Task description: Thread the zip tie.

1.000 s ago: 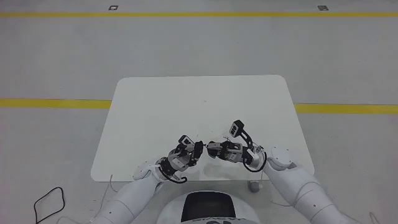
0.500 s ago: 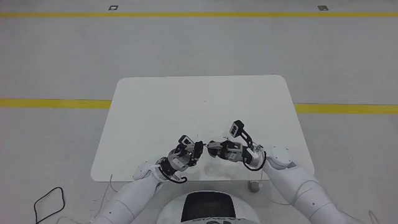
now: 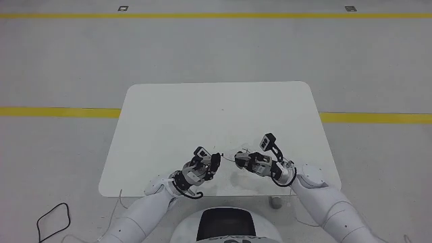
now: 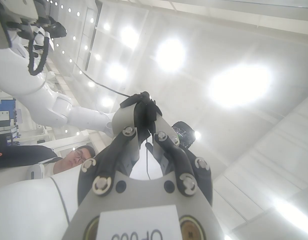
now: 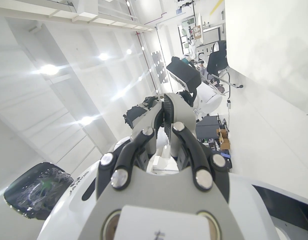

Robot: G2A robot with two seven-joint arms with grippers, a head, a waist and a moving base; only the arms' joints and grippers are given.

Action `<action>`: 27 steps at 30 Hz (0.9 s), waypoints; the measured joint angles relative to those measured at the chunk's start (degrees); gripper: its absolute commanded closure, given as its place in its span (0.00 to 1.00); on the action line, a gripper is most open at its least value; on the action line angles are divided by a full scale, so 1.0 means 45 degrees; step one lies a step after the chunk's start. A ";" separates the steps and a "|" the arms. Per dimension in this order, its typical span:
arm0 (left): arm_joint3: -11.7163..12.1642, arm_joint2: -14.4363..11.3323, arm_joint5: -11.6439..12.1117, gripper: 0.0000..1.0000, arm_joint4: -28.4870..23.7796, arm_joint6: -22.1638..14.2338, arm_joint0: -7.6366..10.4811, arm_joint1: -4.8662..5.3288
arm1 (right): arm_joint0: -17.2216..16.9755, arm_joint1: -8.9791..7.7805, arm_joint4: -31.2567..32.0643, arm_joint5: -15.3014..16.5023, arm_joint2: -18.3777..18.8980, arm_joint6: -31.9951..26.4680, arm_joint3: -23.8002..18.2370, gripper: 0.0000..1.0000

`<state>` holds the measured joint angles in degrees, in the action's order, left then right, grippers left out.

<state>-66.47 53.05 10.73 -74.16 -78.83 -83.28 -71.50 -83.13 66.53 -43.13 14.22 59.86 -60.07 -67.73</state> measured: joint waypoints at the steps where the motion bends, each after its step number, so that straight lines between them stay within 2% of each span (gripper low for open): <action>1: 0.0000 0.0000 0.0000 1.00 0.0000 0.0000 0.0000 0.0000 | -0.0091 -0.0026 0.0018 0.0007 0.0090 0.0065 -0.0122 0.00; 5: 0.0000 0.0000 0.0000 1.00 0.0000 0.0000 0.0000 0.0000 | -0.0484 -0.0130 0.0094 0.0096 0.0419 0.0146 -0.0831 0.00; 17: -0.0079 -0.0013 -0.0067 1.00 -0.0067 0.0027 -0.0031 -0.0007 | -0.0489 -0.0132 0.0093 0.0099 0.0428 0.0148 -0.0841 0.00; 21: -0.1295 0.0090 -0.1102 1.00 -0.1290 -0.0191 -0.0570 0.0021 | -0.0693 -0.0164 0.0070 0.0241 0.0632 0.0483 -0.1091 0.00; 24: -0.2185 0.0203 -0.1587 1.00 -0.1653 -0.0184 -0.1021 0.0112 | -0.0981 -0.0254 0.0015 0.0532 0.1025 0.0461 -0.1332 0.00; 27: -0.2839 0.0266 -0.1896 1.00 -0.1714 -0.0181 -0.1379 0.0198 | -0.1296 -0.0351 -0.0084 0.0740 0.1464 0.0425 -0.1648 0.00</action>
<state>-79.24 54.25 2.20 -81.87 -79.64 -89.49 -70.61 -88.96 64.95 -43.51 17.55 66.45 -58.15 -75.15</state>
